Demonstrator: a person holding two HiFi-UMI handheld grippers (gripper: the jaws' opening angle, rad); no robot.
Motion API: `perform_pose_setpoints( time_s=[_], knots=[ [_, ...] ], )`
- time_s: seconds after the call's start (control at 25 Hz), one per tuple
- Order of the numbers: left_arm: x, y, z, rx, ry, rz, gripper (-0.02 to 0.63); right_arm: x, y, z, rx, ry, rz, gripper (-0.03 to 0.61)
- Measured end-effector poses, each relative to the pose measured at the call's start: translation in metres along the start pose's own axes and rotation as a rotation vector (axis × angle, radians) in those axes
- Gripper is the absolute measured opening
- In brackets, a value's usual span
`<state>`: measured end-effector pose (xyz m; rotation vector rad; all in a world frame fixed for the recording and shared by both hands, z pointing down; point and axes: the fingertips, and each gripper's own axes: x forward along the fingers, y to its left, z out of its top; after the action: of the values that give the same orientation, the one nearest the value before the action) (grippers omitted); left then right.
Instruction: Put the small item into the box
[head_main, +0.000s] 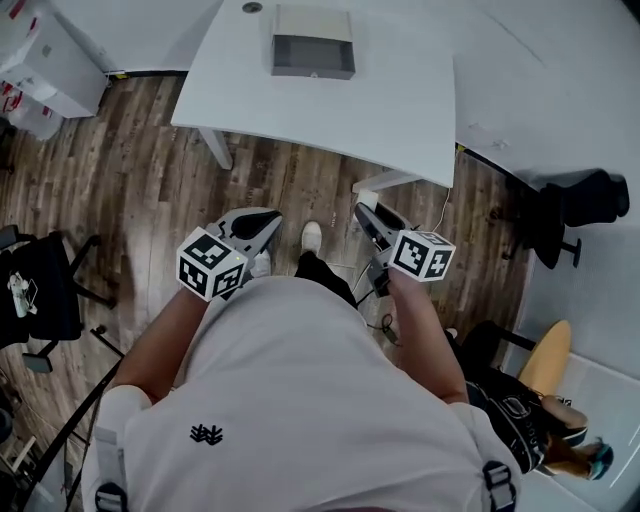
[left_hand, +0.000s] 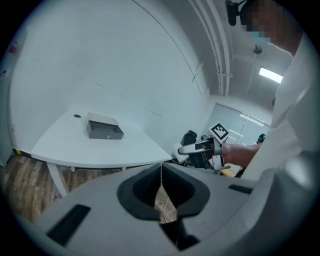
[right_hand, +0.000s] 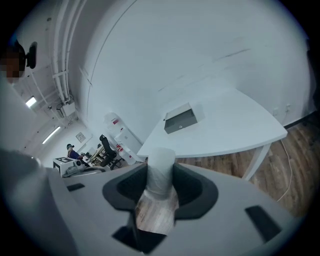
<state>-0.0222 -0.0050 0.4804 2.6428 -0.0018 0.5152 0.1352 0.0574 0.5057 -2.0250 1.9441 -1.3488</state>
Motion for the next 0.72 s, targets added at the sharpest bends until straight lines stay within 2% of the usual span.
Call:
perform_pose_setpoints(
  time_s=[0.24, 0.44, 0.56, 0.72],
  knots=[
    [-0.003, 0.040, 0.016, -0.017, -0.024, 0.081, 0.014, 0.045, -0.011, 0.044, -0.026, 0.010, 0.032, 0.163],
    [0.001, 0.079, 0.041, -0.032, -0.063, 0.187, 0.014, 0.086, -0.034, 0.092, -0.086, 0.048, 0.070, 0.163],
    [0.004, 0.097, 0.061, -0.056, -0.106, 0.252, 0.014, 0.115, -0.045, 0.120, -0.167, 0.103, 0.102, 0.163],
    [0.014, 0.116, 0.087, -0.059, -0.134, 0.323, 0.014, 0.154, -0.062, 0.160, -0.339, 0.188, 0.146, 0.163]
  ],
)
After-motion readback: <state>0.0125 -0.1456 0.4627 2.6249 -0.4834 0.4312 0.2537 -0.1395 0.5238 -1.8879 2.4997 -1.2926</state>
